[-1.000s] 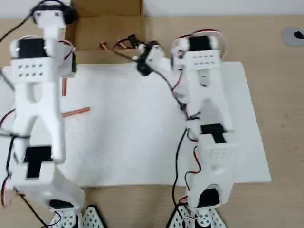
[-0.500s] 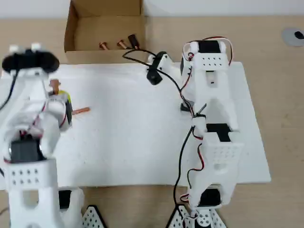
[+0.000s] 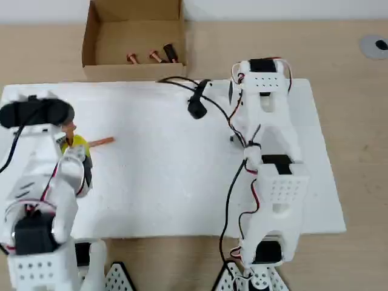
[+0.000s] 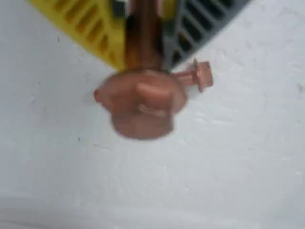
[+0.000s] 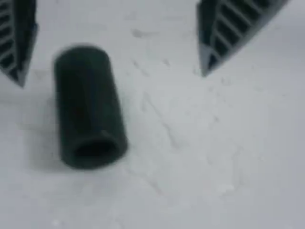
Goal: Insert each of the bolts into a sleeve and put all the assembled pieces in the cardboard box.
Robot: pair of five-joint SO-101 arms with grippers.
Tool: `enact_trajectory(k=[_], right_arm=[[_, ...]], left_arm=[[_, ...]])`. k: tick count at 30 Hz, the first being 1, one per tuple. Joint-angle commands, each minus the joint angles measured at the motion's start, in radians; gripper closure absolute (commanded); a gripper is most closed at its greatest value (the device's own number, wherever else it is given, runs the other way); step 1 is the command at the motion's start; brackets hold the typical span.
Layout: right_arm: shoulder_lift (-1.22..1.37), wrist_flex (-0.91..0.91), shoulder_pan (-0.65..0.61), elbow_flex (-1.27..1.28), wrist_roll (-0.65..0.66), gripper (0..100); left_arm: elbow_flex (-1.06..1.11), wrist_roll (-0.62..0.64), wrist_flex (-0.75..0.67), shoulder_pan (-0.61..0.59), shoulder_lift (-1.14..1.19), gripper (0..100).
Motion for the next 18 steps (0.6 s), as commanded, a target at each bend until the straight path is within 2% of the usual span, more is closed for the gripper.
enact_trajectory(k=[1, 11, 18], right_arm=[[0.035, -0.003, 0.015, -0.008, 0.009, 72.2], [0.096, -0.035, 0.013, -0.01, 0.006, 72.4], [0.104, -0.028, 0.013, -0.002, 0.006, 72.5]], left_arm=[[-0.006, -0.002, 0.035, -0.012, -0.088, 99], [-0.006, -0.003, 0.15, -0.008, -0.3, 99], [-0.006, -0.003, 0.152, -0.012, -0.337, 99]])
